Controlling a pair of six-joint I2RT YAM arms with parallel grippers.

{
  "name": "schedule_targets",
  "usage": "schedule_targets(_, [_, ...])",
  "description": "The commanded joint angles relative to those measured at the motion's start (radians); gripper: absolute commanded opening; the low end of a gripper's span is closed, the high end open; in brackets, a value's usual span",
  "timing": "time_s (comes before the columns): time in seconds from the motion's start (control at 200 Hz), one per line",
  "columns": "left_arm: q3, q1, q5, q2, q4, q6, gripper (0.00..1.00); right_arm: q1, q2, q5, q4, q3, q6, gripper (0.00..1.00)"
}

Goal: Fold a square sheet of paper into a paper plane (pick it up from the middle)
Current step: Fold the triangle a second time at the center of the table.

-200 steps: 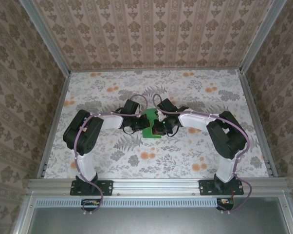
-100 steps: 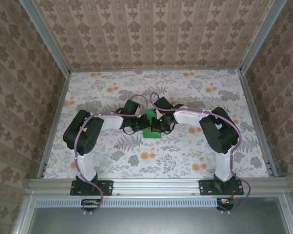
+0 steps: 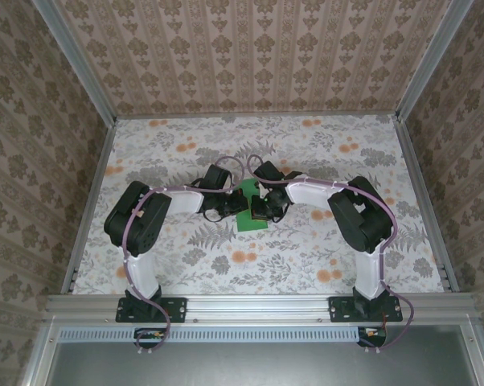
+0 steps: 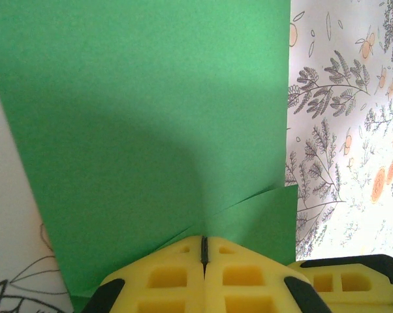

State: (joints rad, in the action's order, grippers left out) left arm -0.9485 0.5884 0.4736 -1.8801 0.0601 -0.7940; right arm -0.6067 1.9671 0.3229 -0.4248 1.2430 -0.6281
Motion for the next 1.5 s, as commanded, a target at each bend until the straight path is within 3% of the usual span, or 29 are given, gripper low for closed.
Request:
schedule_targets(0.0, [0.055,-0.002,-0.084,-0.041,-0.162,-0.010,0.00,-0.001,0.011,-0.051,-0.102,-0.001,0.022,0.00])
schedule_targets(0.87, [0.069,-0.027,-0.066,-0.048,-0.146,0.011,0.00,0.073,-0.182,-0.030,-0.127,-0.268,0.071,0.00])
schedule_targets(1.055, [0.043,-0.024,-0.061,-0.047,-0.154,0.028,0.00,0.060,-0.281,0.049,-0.015,-0.227,0.018,0.00])
schedule_targets(1.235, [0.034,-0.025,-0.064,-0.047,-0.155,0.042,0.00,0.038,-0.163,0.131,0.071,-0.125,-0.031,0.00])
schedule_targets(1.495, [0.026,-0.024,-0.045,-0.063,-0.155,0.042,0.00,0.028,-0.039,0.128,0.075,-0.068,-0.046,0.00])
